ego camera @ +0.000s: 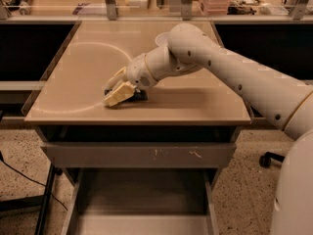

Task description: Place rxbar blueberry into middle drawer

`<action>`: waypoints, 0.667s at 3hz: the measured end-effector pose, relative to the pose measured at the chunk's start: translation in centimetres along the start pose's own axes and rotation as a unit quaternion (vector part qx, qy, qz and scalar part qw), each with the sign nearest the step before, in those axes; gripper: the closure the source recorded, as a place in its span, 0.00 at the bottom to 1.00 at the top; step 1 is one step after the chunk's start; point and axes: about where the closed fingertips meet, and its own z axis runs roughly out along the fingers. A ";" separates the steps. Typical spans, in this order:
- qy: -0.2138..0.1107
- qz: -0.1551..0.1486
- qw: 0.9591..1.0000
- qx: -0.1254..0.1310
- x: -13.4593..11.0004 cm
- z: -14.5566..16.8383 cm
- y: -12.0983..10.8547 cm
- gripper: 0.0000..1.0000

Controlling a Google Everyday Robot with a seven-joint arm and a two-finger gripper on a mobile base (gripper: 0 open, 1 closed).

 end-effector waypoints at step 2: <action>-0.016 0.094 0.995 -0.034 1.8 -3.8 7.2 1.00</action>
Offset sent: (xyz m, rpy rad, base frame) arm -0.1452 -0.0845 -0.0217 0.0301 0.3657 -0.1077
